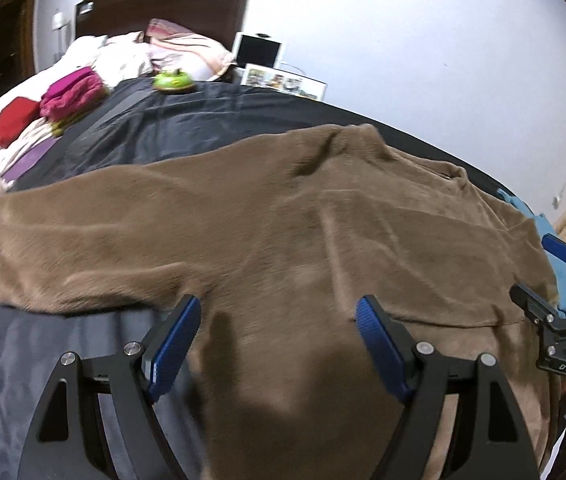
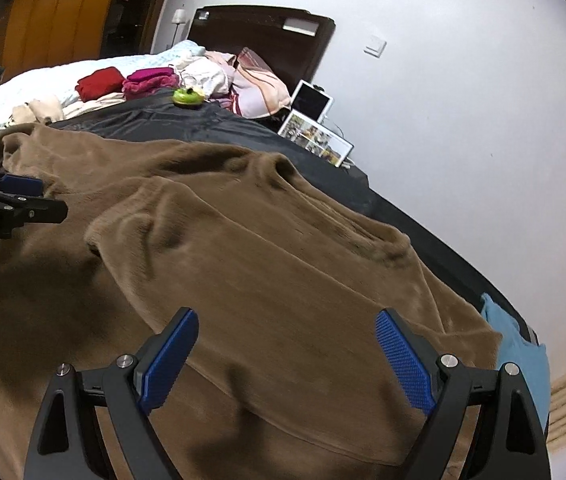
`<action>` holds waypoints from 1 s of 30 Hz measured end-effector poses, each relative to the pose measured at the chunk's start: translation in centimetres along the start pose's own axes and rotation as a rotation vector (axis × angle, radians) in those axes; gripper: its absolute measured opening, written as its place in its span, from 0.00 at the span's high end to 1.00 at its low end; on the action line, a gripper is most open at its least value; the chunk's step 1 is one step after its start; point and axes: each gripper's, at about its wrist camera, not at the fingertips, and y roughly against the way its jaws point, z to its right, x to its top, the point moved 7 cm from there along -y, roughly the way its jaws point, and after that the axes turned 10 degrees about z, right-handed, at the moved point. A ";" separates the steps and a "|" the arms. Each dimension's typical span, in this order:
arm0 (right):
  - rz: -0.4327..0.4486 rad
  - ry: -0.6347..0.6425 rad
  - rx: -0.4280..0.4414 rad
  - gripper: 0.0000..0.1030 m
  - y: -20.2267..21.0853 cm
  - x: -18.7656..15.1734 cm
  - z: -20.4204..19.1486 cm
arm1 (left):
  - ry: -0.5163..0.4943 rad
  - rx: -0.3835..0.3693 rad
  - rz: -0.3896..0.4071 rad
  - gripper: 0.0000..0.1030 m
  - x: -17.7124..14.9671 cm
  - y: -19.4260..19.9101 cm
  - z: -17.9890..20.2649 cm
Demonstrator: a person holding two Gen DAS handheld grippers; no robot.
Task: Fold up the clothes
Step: 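Grasp the other brown sleeve cuff with the left gripper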
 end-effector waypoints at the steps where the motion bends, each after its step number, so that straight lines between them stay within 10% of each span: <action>1: 0.007 -0.001 -0.001 0.10 0.0 0.2 -0.4 | 0.008 0.013 0.006 0.19 -0.1 0.3 -0.7; 30: -0.080 -0.231 0.106 0.10 -4.9 -3.7 -2.1 | 0.401 0.324 0.175 0.19 -0.3 8.7 -21.7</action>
